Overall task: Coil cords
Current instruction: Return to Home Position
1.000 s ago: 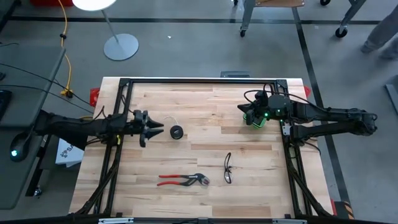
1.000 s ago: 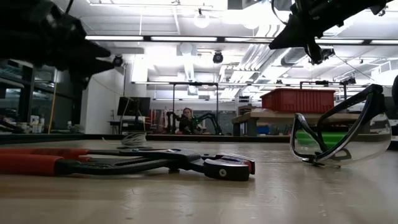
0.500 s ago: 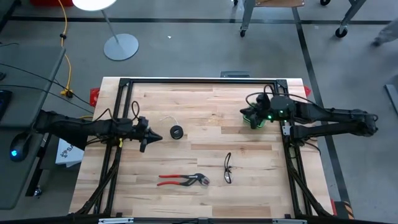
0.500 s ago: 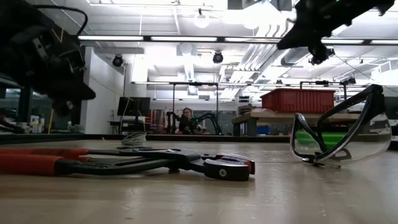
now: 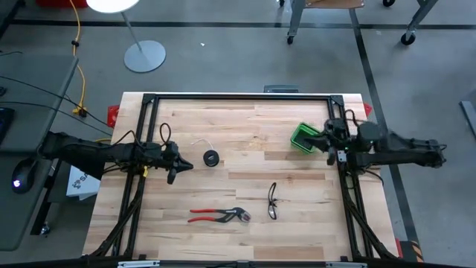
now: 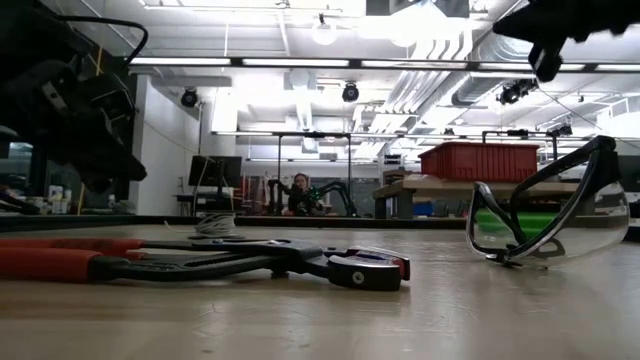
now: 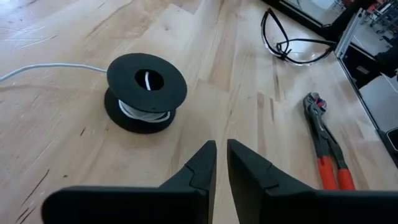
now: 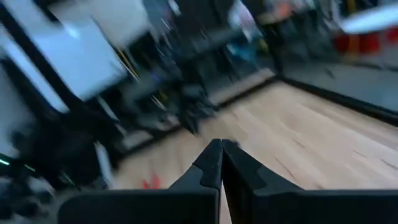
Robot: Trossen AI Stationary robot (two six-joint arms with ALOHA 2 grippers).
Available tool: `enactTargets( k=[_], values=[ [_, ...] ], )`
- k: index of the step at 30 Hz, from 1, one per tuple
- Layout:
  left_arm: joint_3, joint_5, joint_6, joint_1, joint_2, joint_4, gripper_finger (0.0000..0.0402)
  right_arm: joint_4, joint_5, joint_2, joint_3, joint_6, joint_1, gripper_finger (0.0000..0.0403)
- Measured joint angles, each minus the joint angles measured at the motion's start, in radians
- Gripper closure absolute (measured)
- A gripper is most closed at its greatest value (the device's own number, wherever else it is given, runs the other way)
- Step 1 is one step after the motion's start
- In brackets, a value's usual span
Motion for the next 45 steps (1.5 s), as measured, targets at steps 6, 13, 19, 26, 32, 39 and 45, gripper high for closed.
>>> enactTargets(
  k=[6, 13, 19, 26, 32, 39, 45],
  values=[
    [0.0, 0.0, 0.0, 0.0, 0.0, 0.0, 0.0367, 0.548, -0.087, -0.09, -0.348, -0.026, -0.006, 0.0403],
    [0.0, -0.001, 0.001, 0.0, 0.0, -0.001, 0.0367, 0.553, -0.28, -0.092, -0.456, -0.131, -0.041, 0.0403],
    [0.0, -0.001, 0.001, 0.0, 0.0, -0.001, 0.0367, 0.512, -0.39, -0.094, -0.456, -0.345, -0.043, 0.0403],
    [0.0, -0.001, 0.001, 0.0, 0.0, -0.002, 0.0367, 0.252, -0.089, -0.132, -0.456, -0.343, -0.031, 0.0403],
    [0.0, 0.0, 0.001, 0.0, 0.001, -0.001, 0.0367, 0.25, -0.07, -0.182, -0.456, -0.321, -0.029, 0.0403],
    [0.0, 0.0, 0.001, 0.0, 0.001, -0.002, 0.0367, 0.247, -0.076, -0.229, -0.456, -0.321, -0.029, 0.0403],
    [0.0, 0.0, 0.001, 0.0, 0.001, -0.002, 0.0367, 0.247, -0.076, -0.23, -0.456, -0.321, -0.029, 0.0403]
  ],
)
